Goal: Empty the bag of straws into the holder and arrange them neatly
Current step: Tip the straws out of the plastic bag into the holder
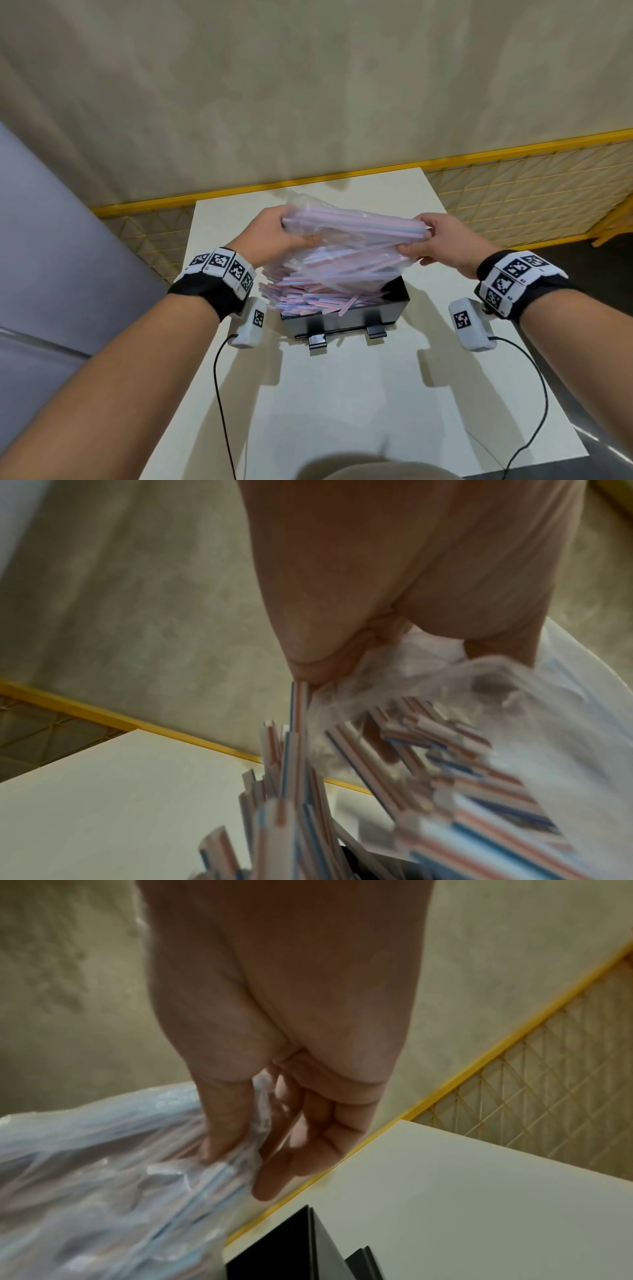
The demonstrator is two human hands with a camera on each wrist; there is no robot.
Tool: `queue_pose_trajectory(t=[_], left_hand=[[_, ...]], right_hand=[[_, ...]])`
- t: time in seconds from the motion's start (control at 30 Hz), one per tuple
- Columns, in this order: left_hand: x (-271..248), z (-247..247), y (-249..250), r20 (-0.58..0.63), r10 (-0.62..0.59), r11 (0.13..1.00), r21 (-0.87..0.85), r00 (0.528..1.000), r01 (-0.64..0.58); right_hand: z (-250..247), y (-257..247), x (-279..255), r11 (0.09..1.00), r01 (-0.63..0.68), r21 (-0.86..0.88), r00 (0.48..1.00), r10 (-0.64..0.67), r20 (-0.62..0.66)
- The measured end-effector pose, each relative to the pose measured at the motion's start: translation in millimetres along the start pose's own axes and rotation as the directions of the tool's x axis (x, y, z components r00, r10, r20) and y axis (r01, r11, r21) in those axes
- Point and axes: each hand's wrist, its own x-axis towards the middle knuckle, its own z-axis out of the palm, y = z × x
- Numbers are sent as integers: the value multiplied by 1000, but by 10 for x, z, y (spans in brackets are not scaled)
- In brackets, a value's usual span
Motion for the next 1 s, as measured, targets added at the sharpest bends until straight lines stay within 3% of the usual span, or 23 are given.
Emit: queue_pose_trajectory(t=[0.07, 0.23, 0.33, 0.4, 0.47, 0.57, 0.67, 0.83, 1.0], left_hand=[[-6, -1, 4, 12, -1, 1000, 27, 1000, 0], [-16, -14, -3, -2, -9, 1000, 16, 1000, 9], [-33, -23, 45, -15, -9, 1000, -6, 1000, 9], [-40, -21, 79, -34, 3, 999, -32, 999, -4], [-9, -18, 60, -77, 36, 999, -30, 996, -38], [-8, 2, 92, -147, 63, 998, -3, 987, -64], [-18, -4, 103, -159, 31, 995, -84, 987, -45], [-16, 7, 89, -163, 43, 981, -178, 986, -72], [-2, 17, 111, -216, 30, 977, -201, 976, -75]], right_hand=[[-8, 16, -1, 1000, 20, -1, 1000, -20, -3], [-53, -50, -24, 975, -10, 221, 1000, 9, 6], [-73, -36, -12, 998, 40, -52, 996, -43, -77], [-49, -14, -13, 964, 43, -262, 996, -63, -69], [-19, -9, -23, 956, 45, -290, 998, -56, -30], [-3, -49, -42, 1000, 6, 14, 1000, -6, 8], [-29, -72, -47, 966, -73, 247, 997, 68, 29], [-108, -20, -47, 997, 56, 43, 991, -50, -120], [-139, -69, -106, 994, 94, -54, 982, -102, -158]])
